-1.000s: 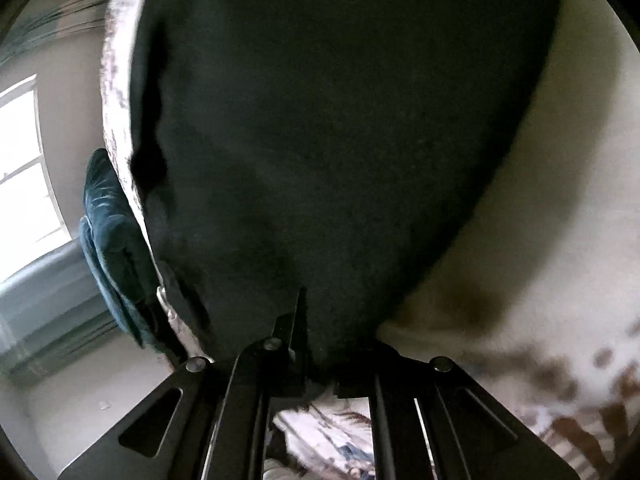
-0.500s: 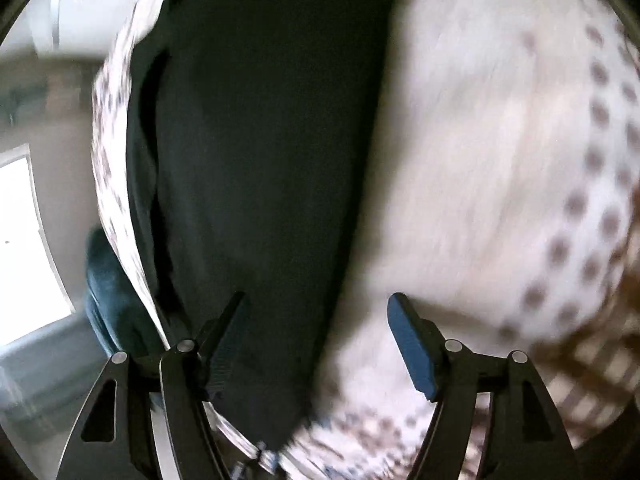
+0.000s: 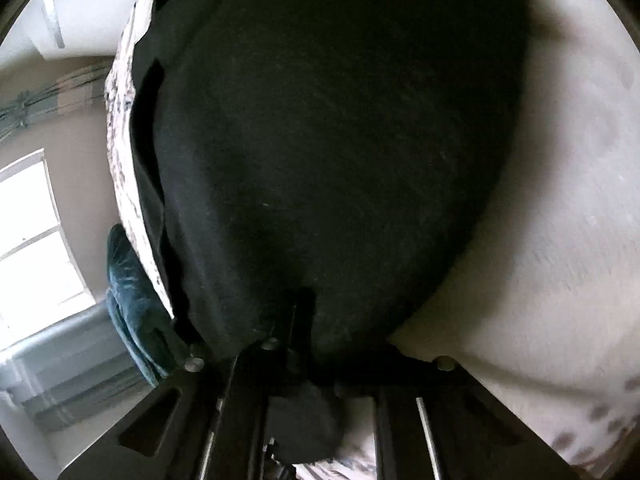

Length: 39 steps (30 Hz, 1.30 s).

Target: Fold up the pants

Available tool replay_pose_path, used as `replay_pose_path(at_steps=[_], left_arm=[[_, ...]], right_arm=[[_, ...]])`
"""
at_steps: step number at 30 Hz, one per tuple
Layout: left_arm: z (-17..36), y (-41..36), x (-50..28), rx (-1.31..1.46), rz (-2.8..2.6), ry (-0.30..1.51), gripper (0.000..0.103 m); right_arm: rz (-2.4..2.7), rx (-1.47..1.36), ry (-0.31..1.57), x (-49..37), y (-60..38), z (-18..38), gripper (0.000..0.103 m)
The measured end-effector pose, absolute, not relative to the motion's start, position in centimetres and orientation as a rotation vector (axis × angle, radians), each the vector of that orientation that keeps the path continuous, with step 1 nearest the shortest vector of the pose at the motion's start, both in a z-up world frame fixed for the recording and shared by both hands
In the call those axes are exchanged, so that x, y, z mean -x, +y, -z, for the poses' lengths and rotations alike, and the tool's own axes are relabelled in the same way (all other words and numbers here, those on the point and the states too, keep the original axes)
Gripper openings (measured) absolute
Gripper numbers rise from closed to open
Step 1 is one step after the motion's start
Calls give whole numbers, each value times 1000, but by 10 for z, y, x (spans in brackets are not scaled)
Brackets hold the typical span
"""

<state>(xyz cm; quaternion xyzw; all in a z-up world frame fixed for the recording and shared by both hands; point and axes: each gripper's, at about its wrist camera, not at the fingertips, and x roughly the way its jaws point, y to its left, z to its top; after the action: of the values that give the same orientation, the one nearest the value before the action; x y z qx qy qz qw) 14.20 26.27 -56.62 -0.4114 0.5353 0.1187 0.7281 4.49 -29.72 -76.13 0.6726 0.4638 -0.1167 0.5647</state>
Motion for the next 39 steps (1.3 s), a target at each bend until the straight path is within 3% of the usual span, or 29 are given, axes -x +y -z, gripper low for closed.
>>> replay_pose_path(at_steps=[6, 11, 17, 20, 22, 25, 27, 29, 30, 34, 37, 39], left_arm=[[509, 240, -186, 803, -181, 1104, 9], [470, 203, -279, 645, -125, 1078, 9], [512, 171, -377, 338, -125, 1244, 10], [535, 158, -391, 190, -106, 1353, 15], [532, 153, -388, 115, -81, 1391, 20], [507, 146, -370, 12, -48, 1375, 24], [487, 140, -355, -9, -20, 1365, 28], [464, 134, -340, -26, 15, 1340, 34], [460, 135, -336, -32, 16, 1335, 35], [466, 173, -348, 147, -35, 1357, 37], [462, 214, -366, 449, -30, 1322, 37], [452, 215, -377, 435, 11, 1292, 34]], right_arm=[[148, -1432, 1066, -86, -303, 691, 8], [68, -1313, 1013, -175, -301, 645, 8], [180, -1233, 1078, -288, -313, 656, 8], [231, -1153, 1244, -327, -314, 693, 8], [203, -1118, 1401, -345, -308, 717, 14], [145, -1108, 1431, -343, -312, 709, 27], [113, -1029, 1436, -341, -309, 687, 55], [67, -905, 1438, -336, -291, 659, 74], [42, -835, 1440, -335, -279, 646, 78], [0, -634, 1417, -351, -242, 612, 81], [-14, -670, 1410, -363, -243, 610, 81], [-50, -707, 1444, -379, -238, 615, 81]])
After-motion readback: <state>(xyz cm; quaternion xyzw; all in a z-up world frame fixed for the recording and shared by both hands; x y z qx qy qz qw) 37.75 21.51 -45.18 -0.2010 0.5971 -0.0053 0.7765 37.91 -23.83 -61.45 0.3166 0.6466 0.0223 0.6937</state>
